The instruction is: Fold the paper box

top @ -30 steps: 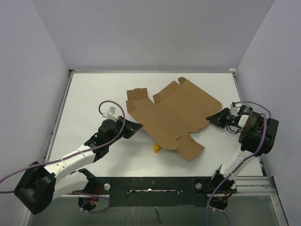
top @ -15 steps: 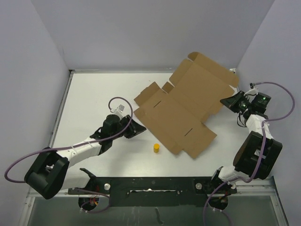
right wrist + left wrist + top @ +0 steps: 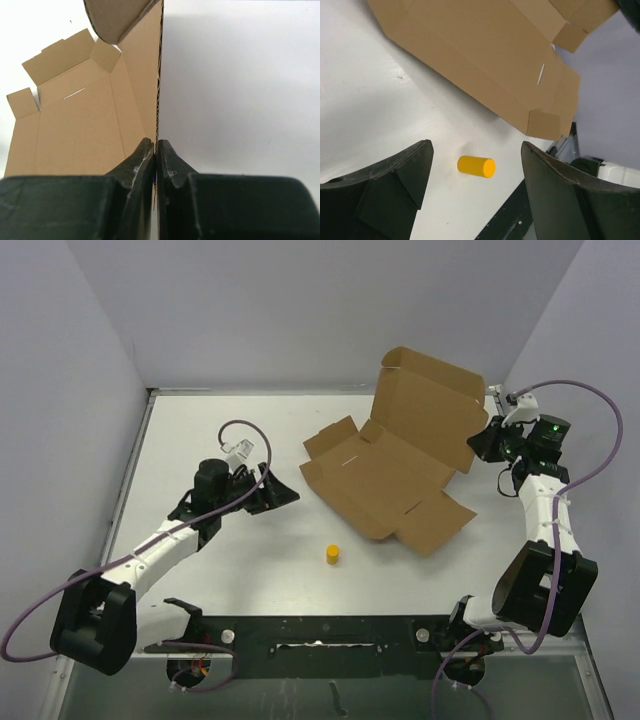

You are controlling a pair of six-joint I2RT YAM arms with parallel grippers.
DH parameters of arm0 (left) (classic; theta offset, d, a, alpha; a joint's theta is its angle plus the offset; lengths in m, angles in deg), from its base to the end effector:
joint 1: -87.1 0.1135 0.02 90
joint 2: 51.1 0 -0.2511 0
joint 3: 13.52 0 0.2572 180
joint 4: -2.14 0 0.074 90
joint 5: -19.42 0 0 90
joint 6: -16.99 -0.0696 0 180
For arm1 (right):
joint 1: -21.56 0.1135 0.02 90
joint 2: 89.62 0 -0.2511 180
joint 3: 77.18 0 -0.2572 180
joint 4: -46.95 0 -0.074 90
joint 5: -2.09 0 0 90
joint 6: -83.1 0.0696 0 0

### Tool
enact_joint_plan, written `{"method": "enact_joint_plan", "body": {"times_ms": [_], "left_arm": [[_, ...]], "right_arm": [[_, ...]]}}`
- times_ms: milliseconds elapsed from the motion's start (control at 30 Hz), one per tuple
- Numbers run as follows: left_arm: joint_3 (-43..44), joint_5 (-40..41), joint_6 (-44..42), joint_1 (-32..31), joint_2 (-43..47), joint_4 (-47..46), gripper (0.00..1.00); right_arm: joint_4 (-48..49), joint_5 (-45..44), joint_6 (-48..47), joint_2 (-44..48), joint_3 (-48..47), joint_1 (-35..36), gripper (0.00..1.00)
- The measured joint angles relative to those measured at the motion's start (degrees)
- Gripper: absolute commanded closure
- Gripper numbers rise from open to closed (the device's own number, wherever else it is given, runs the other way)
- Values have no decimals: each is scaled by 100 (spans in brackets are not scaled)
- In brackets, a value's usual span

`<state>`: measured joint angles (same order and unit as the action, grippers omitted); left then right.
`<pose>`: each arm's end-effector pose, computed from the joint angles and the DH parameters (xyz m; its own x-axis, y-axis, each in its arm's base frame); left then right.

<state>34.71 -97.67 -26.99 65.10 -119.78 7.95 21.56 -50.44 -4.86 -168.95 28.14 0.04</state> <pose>0.2585 -0.1386 0.1974 -0.7973 -0.3688 -0.4778 0.1993 0.5862 -0.7852 0.3335 -0.0860 0.2747 -0.4725 0.2167 -0.8543 -0.1821 0.9244 0.3352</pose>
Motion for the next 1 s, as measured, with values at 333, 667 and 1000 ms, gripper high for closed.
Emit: {"method": "enact_joint_plan", "body": {"times_ms": [333, 667, 1000], "left_arm": [[763, 1615, -1799, -2752, 13, 1679, 18], [2061, 3534, -1821, -3816, -1248, 3145, 11], [2144, 1591, -1814, -960, -1381, 2024, 13]], "right_arm": [[-37, 70, -404, 98, 35, 0, 100], [-20, 146, -426, 94, 144, -20, 100], [-17, 765, -942, 101, 125, -26, 100]]}}
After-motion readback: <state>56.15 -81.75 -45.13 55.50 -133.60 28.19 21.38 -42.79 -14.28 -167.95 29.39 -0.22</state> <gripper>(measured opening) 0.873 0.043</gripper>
